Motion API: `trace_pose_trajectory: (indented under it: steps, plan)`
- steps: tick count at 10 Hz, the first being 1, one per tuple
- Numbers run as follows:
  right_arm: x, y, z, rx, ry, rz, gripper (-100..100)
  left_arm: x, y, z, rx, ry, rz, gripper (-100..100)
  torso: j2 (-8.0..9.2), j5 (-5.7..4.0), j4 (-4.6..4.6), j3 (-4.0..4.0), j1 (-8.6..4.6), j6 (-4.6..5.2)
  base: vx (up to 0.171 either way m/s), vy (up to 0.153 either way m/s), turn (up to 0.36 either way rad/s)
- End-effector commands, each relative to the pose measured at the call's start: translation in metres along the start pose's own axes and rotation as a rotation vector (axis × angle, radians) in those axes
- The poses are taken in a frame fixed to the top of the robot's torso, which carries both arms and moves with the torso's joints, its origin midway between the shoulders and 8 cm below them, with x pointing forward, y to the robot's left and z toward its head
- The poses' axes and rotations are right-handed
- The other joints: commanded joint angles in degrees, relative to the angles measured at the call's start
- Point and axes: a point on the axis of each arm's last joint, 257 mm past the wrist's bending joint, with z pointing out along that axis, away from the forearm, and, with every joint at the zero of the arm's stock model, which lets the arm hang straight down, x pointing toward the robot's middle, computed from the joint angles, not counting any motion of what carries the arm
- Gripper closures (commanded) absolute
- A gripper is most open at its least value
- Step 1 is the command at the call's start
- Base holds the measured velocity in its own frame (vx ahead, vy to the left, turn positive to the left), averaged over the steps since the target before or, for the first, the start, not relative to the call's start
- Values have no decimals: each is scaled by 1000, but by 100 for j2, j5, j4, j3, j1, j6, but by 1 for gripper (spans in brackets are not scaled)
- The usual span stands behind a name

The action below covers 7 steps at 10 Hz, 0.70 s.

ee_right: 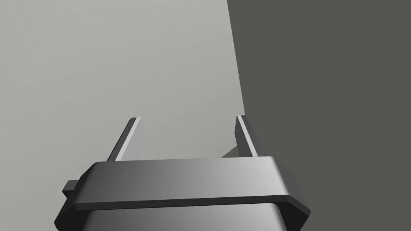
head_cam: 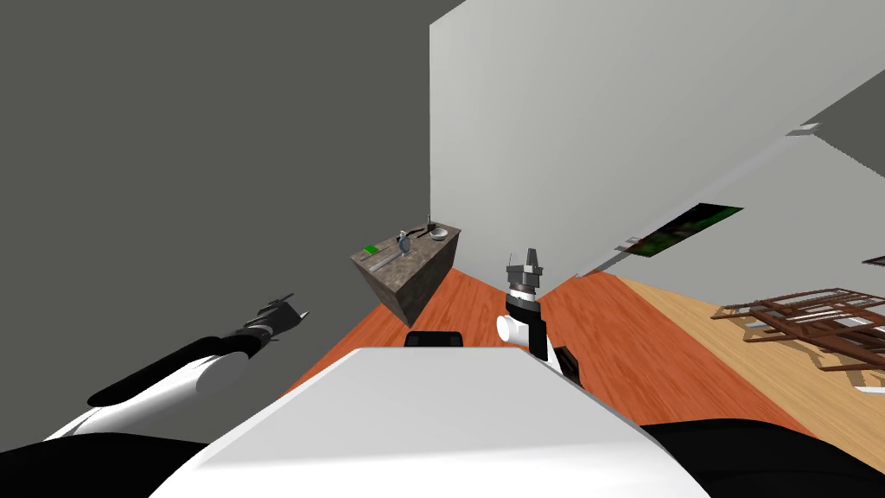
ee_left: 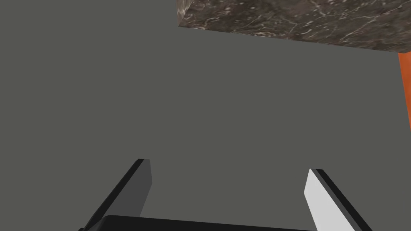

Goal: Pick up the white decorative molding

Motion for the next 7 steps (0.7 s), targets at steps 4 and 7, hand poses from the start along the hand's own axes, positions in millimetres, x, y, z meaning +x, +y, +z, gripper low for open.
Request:
trace_pose_trajectory:
  steps: [4, 7]
  plan:
    - [0, 0, 0, 0, 0, 0, 0, -51, 19, -3, -135, -83, -74, -100, 5, 2, 1, 3, 8, 0, 61, -59, -23]
    - [0, 0, 0, 0, 0, 0, 0, -76, 39, -10, -242, -129, -121, -100, -15, -1, -3, -8, -4, 1, 103, -83, -31]
